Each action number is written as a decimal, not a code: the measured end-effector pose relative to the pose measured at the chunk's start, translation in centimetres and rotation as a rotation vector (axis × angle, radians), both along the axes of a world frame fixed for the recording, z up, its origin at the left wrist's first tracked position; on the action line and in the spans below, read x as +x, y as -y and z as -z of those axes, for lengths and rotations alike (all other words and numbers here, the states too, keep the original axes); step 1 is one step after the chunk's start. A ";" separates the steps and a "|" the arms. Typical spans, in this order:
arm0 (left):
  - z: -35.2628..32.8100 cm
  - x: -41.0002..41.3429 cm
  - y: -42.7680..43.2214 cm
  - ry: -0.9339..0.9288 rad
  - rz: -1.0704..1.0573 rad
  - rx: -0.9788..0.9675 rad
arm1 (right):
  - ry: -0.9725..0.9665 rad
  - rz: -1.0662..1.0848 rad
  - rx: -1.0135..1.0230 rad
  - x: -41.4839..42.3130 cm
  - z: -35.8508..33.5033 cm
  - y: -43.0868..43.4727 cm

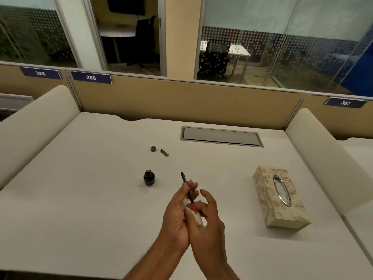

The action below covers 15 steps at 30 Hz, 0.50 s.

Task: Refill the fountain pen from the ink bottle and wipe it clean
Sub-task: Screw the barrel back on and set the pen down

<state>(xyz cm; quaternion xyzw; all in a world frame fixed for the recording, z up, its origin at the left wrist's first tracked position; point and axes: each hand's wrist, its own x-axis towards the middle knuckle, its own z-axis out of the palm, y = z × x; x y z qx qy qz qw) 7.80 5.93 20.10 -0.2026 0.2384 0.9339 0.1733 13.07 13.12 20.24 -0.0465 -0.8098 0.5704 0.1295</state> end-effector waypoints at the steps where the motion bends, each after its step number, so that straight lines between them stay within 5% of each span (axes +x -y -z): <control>1: 0.0 0.1 -0.4 0.004 -0.006 0.001 | 0.005 -0.017 -0.007 0.3 0.2 -0.5; 15: 1.1 2.8 -4.1 0.054 -0.063 -0.099 | 0.048 -0.137 -0.024 2.1 2.3 -5.0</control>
